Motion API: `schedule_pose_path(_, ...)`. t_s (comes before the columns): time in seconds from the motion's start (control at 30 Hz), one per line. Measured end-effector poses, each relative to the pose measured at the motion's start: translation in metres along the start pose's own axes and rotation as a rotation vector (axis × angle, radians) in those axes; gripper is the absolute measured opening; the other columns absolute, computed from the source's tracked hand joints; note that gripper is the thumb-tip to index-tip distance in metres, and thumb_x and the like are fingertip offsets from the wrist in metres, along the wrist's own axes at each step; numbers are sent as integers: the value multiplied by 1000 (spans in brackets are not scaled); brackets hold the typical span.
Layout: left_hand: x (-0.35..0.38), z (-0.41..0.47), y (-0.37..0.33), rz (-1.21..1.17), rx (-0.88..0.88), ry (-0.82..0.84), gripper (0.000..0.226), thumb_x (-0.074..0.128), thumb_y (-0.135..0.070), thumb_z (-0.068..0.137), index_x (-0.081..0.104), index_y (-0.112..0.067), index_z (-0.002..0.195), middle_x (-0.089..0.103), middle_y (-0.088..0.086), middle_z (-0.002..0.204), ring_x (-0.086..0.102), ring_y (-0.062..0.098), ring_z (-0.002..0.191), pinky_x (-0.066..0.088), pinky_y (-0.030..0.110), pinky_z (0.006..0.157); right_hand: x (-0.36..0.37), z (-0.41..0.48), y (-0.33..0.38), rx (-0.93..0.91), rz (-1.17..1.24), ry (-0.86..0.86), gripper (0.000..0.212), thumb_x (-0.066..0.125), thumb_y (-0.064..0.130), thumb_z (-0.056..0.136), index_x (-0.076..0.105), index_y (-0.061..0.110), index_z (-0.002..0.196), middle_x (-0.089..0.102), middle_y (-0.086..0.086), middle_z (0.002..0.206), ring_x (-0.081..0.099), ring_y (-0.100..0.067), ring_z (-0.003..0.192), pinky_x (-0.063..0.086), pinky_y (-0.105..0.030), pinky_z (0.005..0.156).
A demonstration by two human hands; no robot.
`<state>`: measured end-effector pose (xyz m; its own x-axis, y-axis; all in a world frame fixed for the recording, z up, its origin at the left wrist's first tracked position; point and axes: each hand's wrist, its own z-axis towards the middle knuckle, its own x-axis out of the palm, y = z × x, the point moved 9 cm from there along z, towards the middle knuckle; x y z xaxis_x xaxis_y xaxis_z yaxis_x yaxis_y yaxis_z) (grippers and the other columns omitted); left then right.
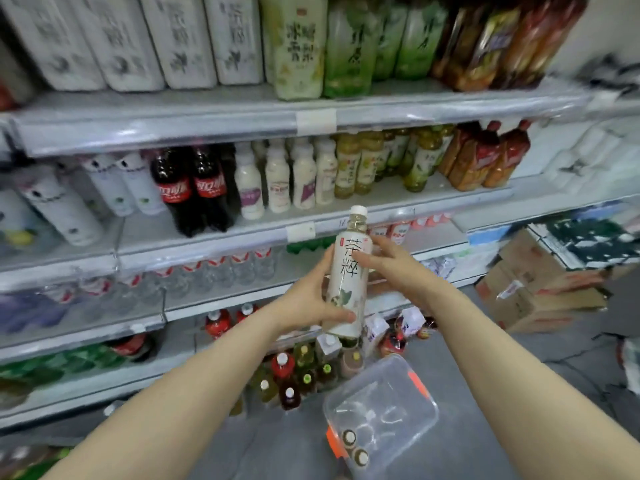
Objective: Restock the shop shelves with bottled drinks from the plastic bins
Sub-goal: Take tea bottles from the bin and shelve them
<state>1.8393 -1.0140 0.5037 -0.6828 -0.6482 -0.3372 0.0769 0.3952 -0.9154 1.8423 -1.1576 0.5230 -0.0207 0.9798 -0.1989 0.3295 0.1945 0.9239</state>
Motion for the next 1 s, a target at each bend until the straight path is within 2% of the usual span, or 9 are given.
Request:
schedule_pose_path(0.13,-50,-19,-24,32,31,-51,128,87,-26,69,-7,-49,152,44,-13,147,53,5,122,51,27,98,24,-2,58,-93,-41,-13,48,72,35,92,50,25,134,72,-4,111,75,-23,93,61,-46,83)
schedule_pose_path(0.2,-73,-29,-35,16,59,-35,125,87,-16,70,-2,-54,150,53,-8,139,58,7,117,55,32,93,36,-2,85,-124,-43,-22,51,71,32,93,48,22,138,72,-7,110,75,-23,90,62,-40,76)
schedule_pose_path(0.33,-116,-48,-63,101,120,-14,127,83,-6,73,-9,-44,152,50,-12,135,55,-6,112,50,13,84,56,-3,135,-186,-46,-22,50,69,28,94,48,22,139,71,-6,113,75,-23,90,61,-37,71)
schedule_pose_path(0.43,-148,-59,-83,141,139,-54,130,86,-15,72,-12,-46,152,49,-9,140,56,4,117,51,26,97,69,-5,173,-253,-72,-22,50,70,31,93,49,21,137,71,-10,115,75,-23,92,63,-40,75)
schedule_pose_path(0.5,-167,-64,-97,113,171,-69,131,86,-13,71,-11,-49,151,55,-6,135,62,9,112,54,35,96,74,-7,200,-290,-60,-44,49,72,31,92,51,20,135,71,-11,115,75,-25,90,63,-41,73)
schedule_pose_path(0.6,-197,-76,-122,99,218,-105,131,86,-11,71,-10,-46,153,54,-6,135,61,8,113,56,32,91,85,-11,242,-342,-57,-59,47,71,32,92,51,20,133,72,-10,111,76,-22,85,61,-35,69)
schedule_pose_path(0.77,-247,-101,-161,113,287,-173,129,85,-9,72,-8,-46,152,55,-9,132,65,0,103,58,26,85,104,-19,309,-439,-60,-69,48,72,28,92,51,18,134,74,-12,109,75,-29,91,63,-42,75)
schedule_pose_path(0.9,-288,-122,-194,213,321,-226,130,87,-16,71,-11,-43,153,51,-10,138,65,3,105,56,26,89,124,-28,364,-520,-82,-79,53,78,21,86,50,15,131,73,-11,111,76,-26,90,63,-44,75)
schedule_pose_path(1.0,-314,-136,-214,197,348,-244,130,84,-7,73,-11,-42,154,56,-11,126,68,6,99,59,31,84,136,-33,398,-553,-56,-83,50,79,17,86,52,15,128,73,-11,111,76,-25,90,63,-43,74)
